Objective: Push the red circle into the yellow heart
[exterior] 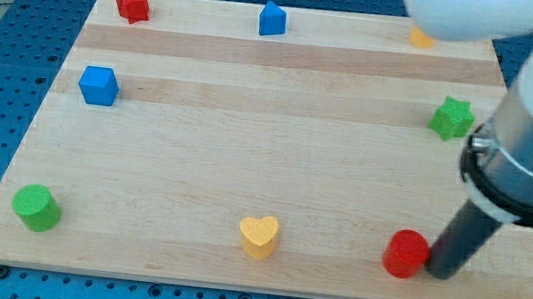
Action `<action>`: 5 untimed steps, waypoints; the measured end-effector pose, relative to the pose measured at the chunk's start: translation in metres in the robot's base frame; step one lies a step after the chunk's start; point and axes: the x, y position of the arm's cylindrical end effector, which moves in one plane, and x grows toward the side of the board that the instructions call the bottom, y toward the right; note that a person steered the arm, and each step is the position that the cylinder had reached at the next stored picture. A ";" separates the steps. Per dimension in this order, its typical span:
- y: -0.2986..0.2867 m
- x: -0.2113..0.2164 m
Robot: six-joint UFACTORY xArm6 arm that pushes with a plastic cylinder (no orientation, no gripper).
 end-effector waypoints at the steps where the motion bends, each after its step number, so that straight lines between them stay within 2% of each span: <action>1: -0.027 -0.003; 4: -0.082 -0.006; 5: -0.071 -0.034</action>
